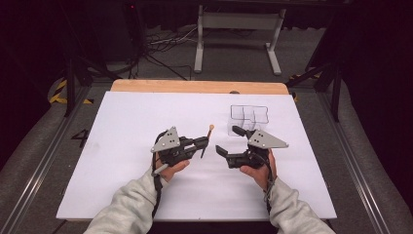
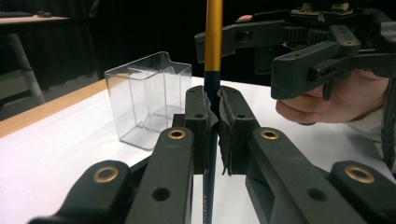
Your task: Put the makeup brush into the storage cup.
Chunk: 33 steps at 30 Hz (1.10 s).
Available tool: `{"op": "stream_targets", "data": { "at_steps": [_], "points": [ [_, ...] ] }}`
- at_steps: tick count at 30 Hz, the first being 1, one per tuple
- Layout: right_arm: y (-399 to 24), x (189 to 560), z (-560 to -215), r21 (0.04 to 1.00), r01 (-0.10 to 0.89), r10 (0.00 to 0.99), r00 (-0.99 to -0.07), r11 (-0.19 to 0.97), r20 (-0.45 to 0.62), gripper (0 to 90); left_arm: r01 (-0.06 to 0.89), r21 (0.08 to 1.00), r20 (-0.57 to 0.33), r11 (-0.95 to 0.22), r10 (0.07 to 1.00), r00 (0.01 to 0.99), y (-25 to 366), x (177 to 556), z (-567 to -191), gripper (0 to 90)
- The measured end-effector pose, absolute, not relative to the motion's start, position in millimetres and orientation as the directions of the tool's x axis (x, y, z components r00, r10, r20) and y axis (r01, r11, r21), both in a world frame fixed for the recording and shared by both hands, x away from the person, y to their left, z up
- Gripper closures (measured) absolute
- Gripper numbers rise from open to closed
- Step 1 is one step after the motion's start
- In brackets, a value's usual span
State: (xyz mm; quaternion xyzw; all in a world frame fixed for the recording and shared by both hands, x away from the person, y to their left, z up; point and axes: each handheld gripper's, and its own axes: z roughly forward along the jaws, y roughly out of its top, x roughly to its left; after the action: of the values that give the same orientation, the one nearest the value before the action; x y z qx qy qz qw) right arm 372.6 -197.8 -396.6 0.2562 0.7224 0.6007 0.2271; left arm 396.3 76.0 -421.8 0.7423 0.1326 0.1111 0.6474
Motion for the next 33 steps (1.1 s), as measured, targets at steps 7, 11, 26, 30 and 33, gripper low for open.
{"op": "stream_targets", "data": {
  "at_steps": [7, 11, 26, 30, 33],
  "points": [
    [-184.6, 372.4, -395.4, 0.986, 0.116, 0.615, -0.789, 0.121, 0.018, 16.9, 0.051, 0.991, -0.008, -0.125, 0.323, 0.946, 67.5, 391.2, -425.4, 82.9],
    [-180.3, 371.7, -394.4, 0.988, 0.118, 0.605, -0.796, 0.103, 0.032, 21.5, 0.049, 0.991, -0.007, -0.126, 0.313, 0.95, 61.6, 387.9, -427.1, 82.9],
    [-176.1, 371.3, -393.8, 0.988, 0.123, 0.577, -0.815, 0.088, 0.05, 78.7, 0.04, 0.989, 0.006, -0.144, 0.31, 0.951, 54.8, 384.3, -429.1, 82.9],
    [-174.2, 368.6, -393.3, 0.988, 0.11, 0.568, -0.822, 0.104, 0.032, 83.9, 0.042, 0.987, 0.009, -0.153, 0.313, 0.95, 53.3, 383.7, -429.9, 82.9],
    [-174.4, 368.2, -393.8, 0.987, 0.113, 0.571, -0.82, 0.116, 0.027, 84.0, 0.039, 0.986, 0.014, -0.161, 0.316, 0.949, 52.2, 383.8, -430.6, 82.9]
  ]
}}
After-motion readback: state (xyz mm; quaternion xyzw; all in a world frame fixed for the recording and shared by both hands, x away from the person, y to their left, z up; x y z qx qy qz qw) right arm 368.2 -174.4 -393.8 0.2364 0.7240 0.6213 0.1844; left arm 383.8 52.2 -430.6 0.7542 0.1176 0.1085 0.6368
